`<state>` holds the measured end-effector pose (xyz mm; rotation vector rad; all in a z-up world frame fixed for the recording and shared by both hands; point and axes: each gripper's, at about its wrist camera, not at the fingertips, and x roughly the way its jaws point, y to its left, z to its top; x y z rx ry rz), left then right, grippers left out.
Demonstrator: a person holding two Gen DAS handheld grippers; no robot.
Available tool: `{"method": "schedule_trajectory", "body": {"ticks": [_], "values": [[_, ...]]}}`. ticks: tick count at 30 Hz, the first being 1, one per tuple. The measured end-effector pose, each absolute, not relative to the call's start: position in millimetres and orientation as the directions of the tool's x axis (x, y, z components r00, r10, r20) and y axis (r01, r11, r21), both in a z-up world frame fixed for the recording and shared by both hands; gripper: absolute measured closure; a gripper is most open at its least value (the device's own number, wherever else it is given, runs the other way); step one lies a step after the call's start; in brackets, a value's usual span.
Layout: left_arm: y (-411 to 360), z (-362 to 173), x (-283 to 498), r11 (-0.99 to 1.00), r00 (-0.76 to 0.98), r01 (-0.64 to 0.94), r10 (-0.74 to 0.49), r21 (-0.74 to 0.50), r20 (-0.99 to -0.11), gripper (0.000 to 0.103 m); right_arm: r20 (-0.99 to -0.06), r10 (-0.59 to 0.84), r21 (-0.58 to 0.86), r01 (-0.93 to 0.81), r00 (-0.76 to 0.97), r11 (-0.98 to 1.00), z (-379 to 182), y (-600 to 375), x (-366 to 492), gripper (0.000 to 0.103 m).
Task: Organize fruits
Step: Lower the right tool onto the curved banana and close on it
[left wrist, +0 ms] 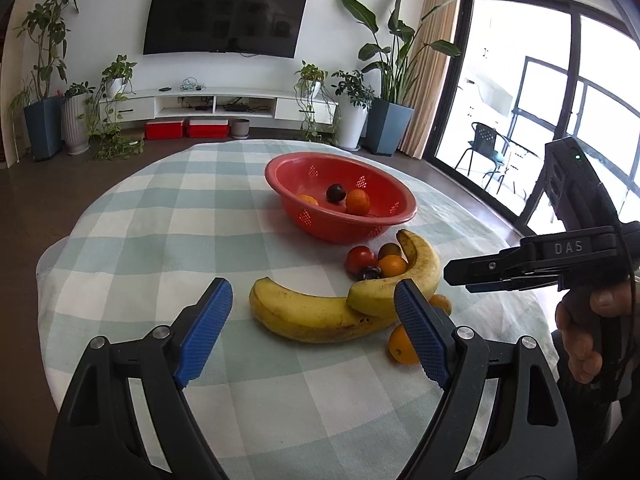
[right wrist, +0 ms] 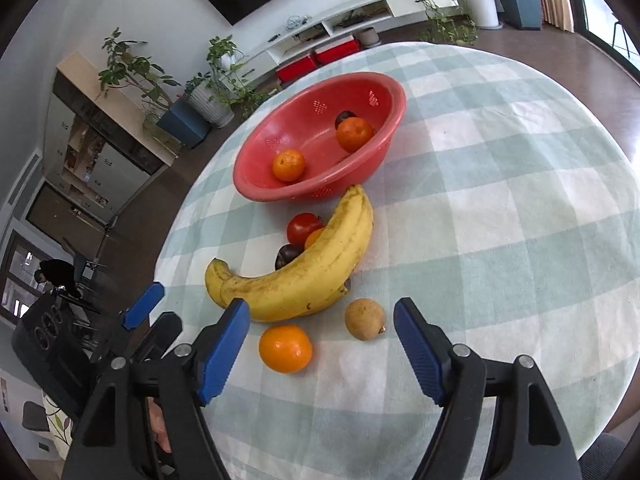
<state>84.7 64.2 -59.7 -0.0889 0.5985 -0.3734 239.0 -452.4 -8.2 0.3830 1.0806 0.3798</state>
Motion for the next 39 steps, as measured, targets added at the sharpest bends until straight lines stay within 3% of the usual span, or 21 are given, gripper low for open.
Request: {"method": "schedule_trajectory", "body": {"ticks": [10, 17, 24, 32, 39], "values": [[83, -60, 88, 0.920, 0.765, 0.289, -0.389, -0.265, -0.514, 0.020, -0.844, 0.409, 0.448, 0.036, 0.348, 0.893, -18, -437, 272, 0.021], [89, -58, 87, 0.909, 0.765, 0.289, -0.407, -0.299, -0.499, 0.020, -0.866, 0.381, 0.408, 0.016, 0.324, 0.913, -14, -422, 278, 0.029], [94, -55, 83, 0.902, 0.771, 0.292, -0.419, -0.318, -0.480, 0.020, -0.890, 0.376, 0.401, 0.054, 0.257, 0.914, -14, -420, 283, 0.029], [97, -57, 81, 0.897, 0.765, 0.291, -0.427, -0.333, -0.482, 0.020, -0.765, 0.609, 0.643, 0.196, 0.209, 0.740, -40, -446, 290, 0.047], [97, -59, 84, 0.898, 0.762, 0.291, -0.426, -0.331, -0.487, 0.020, -0.732, 0.640, 0.681, 0.219, 0.233, 0.699, -44, -452, 282, 0.055]]}}
